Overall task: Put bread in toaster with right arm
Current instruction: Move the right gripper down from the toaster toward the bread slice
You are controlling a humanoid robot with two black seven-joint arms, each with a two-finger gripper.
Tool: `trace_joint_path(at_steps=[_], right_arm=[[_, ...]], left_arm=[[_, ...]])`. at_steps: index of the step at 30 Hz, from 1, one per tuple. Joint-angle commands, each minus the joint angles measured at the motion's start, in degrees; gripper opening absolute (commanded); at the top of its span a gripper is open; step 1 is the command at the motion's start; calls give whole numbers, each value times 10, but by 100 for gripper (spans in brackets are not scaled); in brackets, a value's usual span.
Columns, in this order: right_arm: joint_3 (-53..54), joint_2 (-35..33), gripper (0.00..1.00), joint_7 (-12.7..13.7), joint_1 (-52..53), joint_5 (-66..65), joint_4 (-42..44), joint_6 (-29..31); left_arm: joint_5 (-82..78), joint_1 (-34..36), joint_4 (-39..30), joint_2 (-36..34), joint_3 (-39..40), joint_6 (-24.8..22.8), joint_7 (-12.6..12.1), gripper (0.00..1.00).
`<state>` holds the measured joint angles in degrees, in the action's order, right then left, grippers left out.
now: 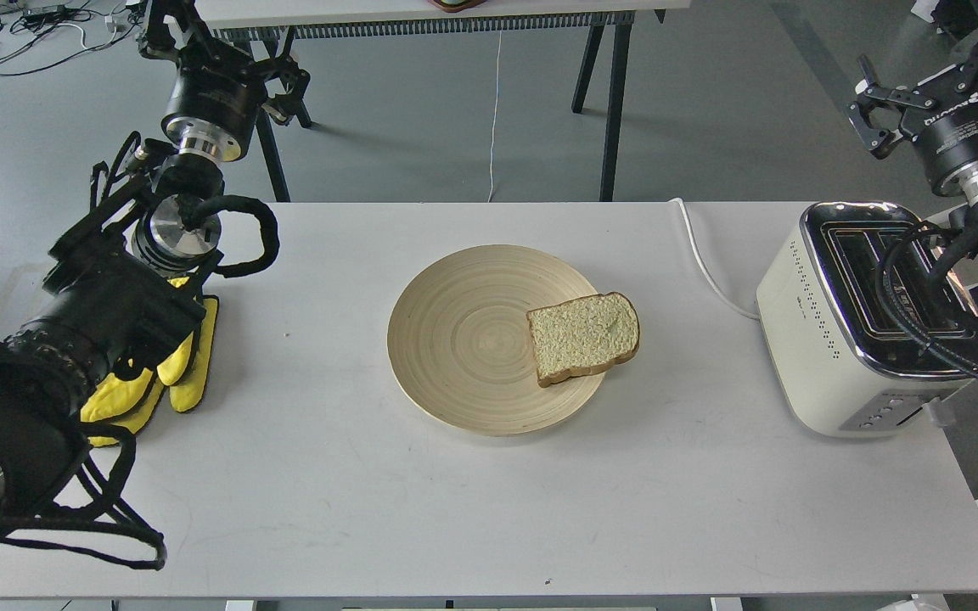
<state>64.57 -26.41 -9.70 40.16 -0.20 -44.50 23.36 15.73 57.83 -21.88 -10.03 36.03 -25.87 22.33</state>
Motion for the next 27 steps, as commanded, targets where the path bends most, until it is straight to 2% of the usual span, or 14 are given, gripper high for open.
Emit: trace_joint_path(at_steps=[1, 9, 13, 20, 27], right_arm=[[-7, 0, 100, -1, 0, -2, -2, 0], [-37, -13, 99, -8, 0, -25, -60, 2], [-40, -37, 99, -8, -2, -138, -98, -8], [-82, -82, 99, -7, -41, -384, -226, -89], [-202, -95, 99, 5, -43, -530, -270, -172]], left_arm=[[0, 0, -1, 0, 0, -1, 0, 100], [0, 0, -1, -1, 3, -3, 0, 100], [0, 0, -1, -1, 7, -2, 0, 100], [0, 0, -1, -1, 6, -2, 0, 100], [0, -1, -1, 0, 6, -1, 0, 100]])
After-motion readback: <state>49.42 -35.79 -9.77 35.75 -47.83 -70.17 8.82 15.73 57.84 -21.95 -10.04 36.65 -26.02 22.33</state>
